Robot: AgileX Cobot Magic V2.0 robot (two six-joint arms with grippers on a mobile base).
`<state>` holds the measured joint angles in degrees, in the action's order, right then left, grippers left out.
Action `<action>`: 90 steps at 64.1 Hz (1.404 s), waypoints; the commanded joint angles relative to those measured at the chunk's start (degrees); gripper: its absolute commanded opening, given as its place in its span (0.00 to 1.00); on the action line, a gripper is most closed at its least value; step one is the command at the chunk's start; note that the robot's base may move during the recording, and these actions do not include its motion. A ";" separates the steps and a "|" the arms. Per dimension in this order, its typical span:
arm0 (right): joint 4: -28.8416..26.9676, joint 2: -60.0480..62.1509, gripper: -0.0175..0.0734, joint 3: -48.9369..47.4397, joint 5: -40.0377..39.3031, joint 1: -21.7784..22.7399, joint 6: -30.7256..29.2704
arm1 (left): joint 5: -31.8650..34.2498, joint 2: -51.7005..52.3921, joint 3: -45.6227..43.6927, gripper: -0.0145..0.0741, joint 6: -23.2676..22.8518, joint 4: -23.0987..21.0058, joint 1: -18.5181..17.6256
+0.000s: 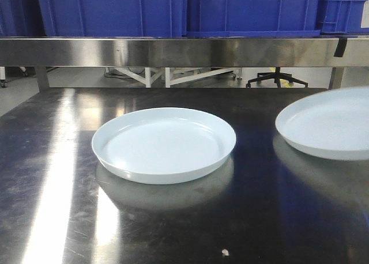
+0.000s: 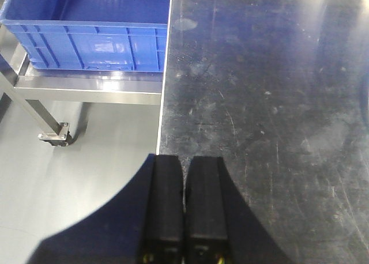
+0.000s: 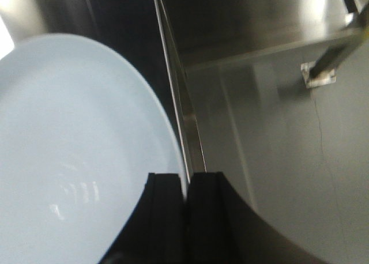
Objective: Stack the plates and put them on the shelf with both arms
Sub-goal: 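Lift the plate with right gripper and lower it onto the center plate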
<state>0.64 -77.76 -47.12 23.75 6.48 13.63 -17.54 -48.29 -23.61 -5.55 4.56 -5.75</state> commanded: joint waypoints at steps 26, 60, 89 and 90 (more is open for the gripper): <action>-0.64 3.35 0.23 -13.85 2.94 -16.97 -0.50 | 4.25 0.38 -1.53 0.26 -0.27 0.09 0.14; -0.64 -15.83 0.23 -24.91 2.83 -34.45 -0.50 | 4.25 0.38 -1.53 0.26 -0.27 0.09 0.14; -0.64 -21.60 0.70 -24.98 4.31 -35.12 -0.50 | 4.25 0.38 -1.53 0.26 -0.27 0.09 0.14; -0.64 -21.66 0.70 -24.98 4.37 -35.12 -0.50 | 4.25 0.38 -1.53 0.26 -0.27 0.09 0.14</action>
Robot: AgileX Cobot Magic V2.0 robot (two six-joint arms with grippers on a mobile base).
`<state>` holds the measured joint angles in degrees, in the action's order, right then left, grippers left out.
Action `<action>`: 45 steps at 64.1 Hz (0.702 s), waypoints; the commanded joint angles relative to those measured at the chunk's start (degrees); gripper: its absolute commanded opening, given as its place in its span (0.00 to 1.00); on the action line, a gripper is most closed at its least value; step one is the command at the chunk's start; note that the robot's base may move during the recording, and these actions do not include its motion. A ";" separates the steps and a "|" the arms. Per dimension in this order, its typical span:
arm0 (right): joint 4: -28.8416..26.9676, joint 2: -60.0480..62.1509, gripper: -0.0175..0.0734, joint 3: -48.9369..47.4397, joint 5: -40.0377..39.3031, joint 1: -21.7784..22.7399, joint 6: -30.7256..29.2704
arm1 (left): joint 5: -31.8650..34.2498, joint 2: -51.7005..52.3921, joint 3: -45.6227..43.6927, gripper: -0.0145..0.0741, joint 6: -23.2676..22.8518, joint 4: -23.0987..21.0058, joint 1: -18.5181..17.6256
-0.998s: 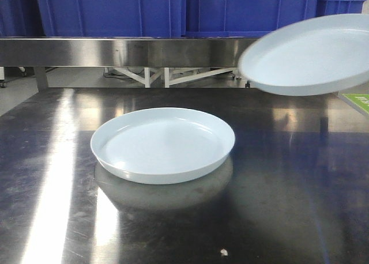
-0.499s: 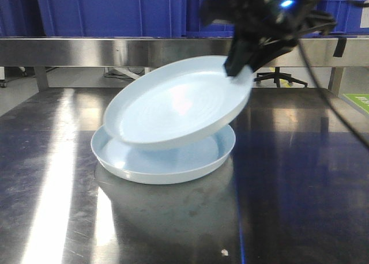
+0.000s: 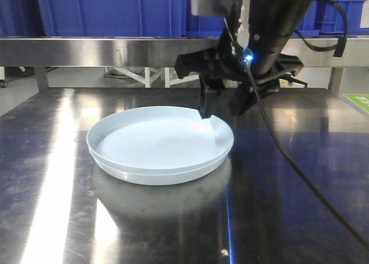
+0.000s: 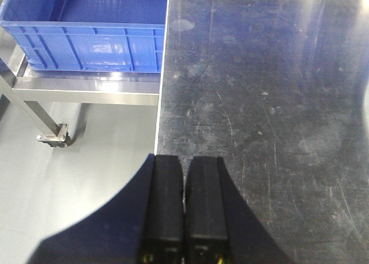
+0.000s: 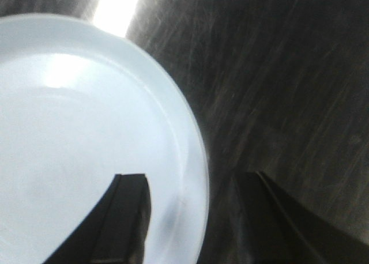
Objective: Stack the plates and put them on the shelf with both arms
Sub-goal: 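Grip the rim of the plate stack with right gripper and lift it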
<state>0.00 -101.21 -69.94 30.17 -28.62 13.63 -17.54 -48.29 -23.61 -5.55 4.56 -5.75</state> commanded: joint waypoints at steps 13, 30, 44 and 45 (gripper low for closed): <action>0.00 0.06 0.70 -2.16 -1.77 -0.02 -0.50 | 4.25 0.38 -1.53 0.26 -0.27 0.09 0.14; 0.00 -0.77 0.28 -2.16 -2.95 -0.02 -0.50 | 4.25 0.38 -1.53 0.26 -0.27 0.09 0.14; 3.15 1.61 0.23 -2.16 -6.10 0.06 -0.50 | 4.25 0.38 -1.53 0.26 -0.27 0.09 0.14; 3.59 2.05 0.23 -2.16 -6.10 0.06 -0.50 | 4.25 0.38 -1.53 0.26 -0.27 0.09 0.14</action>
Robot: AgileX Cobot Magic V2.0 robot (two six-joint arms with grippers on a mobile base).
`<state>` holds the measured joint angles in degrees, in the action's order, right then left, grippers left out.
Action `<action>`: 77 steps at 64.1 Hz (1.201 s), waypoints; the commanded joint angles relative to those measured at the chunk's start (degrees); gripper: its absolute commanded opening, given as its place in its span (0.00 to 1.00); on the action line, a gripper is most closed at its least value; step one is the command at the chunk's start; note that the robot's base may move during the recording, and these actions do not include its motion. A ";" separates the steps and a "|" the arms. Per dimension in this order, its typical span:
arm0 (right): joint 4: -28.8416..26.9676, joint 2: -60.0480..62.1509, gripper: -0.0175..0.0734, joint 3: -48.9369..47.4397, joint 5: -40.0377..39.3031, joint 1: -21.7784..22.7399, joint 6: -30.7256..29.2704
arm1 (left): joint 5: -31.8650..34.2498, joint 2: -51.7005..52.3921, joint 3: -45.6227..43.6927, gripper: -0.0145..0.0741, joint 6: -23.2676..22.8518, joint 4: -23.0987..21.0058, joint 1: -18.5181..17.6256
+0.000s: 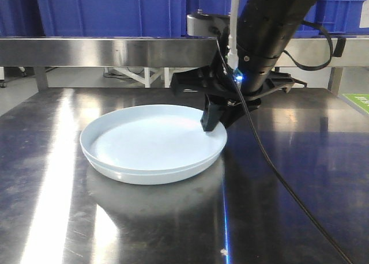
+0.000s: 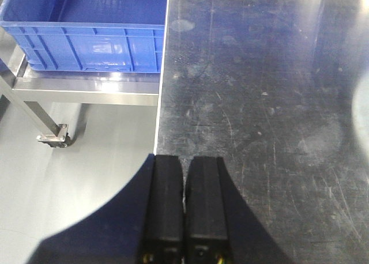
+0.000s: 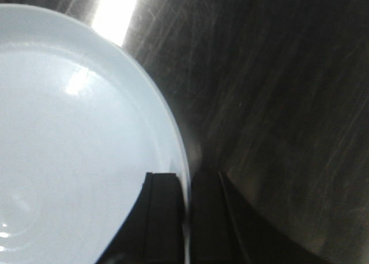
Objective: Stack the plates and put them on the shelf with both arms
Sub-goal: 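Grip the rim of the plate stack with right gripper and lift it, then hold the raised plate stack beside the robot with right gripper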
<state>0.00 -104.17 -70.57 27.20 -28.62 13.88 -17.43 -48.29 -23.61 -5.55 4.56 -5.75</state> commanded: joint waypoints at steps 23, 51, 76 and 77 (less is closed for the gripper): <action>6.14 20.71 0.23 3.90 -3.56 7.27 0.37 | 4.14 0.38 -1.53 0.26 -0.27 0.09 0.14; 6.09 49.55 0.23 29.00 -6.03 24.94 0.55 | 4.14 0.38 -1.53 0.26 -0.27 0.09 0.14; 5.80 70.51 0.23 41.94 -4.28 33.46 0.55 | 4.14 0.38 -1.53 0.26 -0.27 0.09 0.14; 5.80 70.87 0.23 42.09 -4.28 33.46 0.55 | 4.14 0.38 -1.53 0.26 -0.27 0.09 0.14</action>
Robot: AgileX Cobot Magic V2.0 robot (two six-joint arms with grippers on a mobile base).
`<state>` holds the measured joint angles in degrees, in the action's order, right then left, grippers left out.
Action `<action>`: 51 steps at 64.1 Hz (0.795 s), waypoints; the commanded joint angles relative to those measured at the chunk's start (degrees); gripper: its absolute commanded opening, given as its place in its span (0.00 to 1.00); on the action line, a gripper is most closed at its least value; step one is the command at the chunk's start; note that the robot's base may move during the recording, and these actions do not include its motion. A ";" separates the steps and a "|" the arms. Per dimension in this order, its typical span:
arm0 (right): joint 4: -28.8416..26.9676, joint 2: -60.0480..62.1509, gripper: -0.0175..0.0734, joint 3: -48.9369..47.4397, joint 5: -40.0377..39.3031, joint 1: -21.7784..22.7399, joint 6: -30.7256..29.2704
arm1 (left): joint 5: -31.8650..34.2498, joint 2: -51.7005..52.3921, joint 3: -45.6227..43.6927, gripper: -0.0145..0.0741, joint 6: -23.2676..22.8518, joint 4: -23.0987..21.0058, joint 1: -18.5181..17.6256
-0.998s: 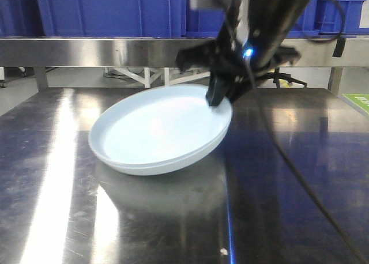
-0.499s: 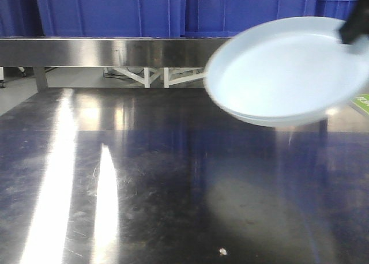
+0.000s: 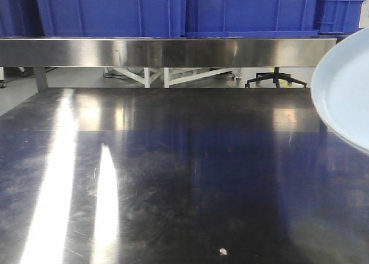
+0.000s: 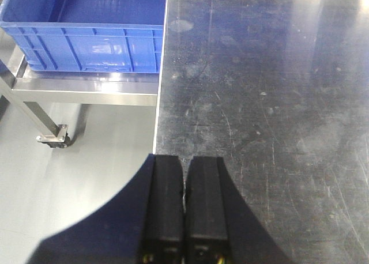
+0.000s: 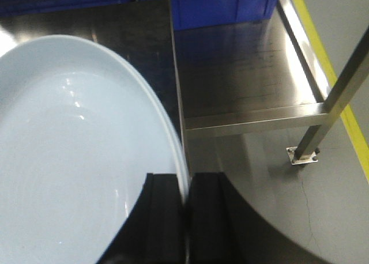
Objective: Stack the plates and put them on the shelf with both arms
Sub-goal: 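Hold the raised plate stack beside the robot with right gripper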
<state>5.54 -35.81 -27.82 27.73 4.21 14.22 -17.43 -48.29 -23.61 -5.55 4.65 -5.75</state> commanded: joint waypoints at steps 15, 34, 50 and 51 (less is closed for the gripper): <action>0.26 4.60 0.23 -0.51 -4.66 0.52 0.21 | 4.14 0.38 -1.53 0.26 -0.27 0.00 0.14; 0.26 4.55 0.23 -0.51 -4.39 0.52 0.21 | 4.14 0.38 -1.53 0.26 -0.27 0.00 0.14; 0.26 4.55 0.23 -0.51 -4.39 0.52 0.21 | 4.14 0.38 -1.53 0.26 -0.27 0.00 0.14; 0.26 4.55 0.23 -0.51 -4.39 0.52 0.21 | 4.14 0.38 -1.53 0.26 -0.27 0.00 0.14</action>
<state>5.54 -31.33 -26.54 28.36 4.47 14.31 -17.43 -48.29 -23.61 -5.55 4.65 -5.75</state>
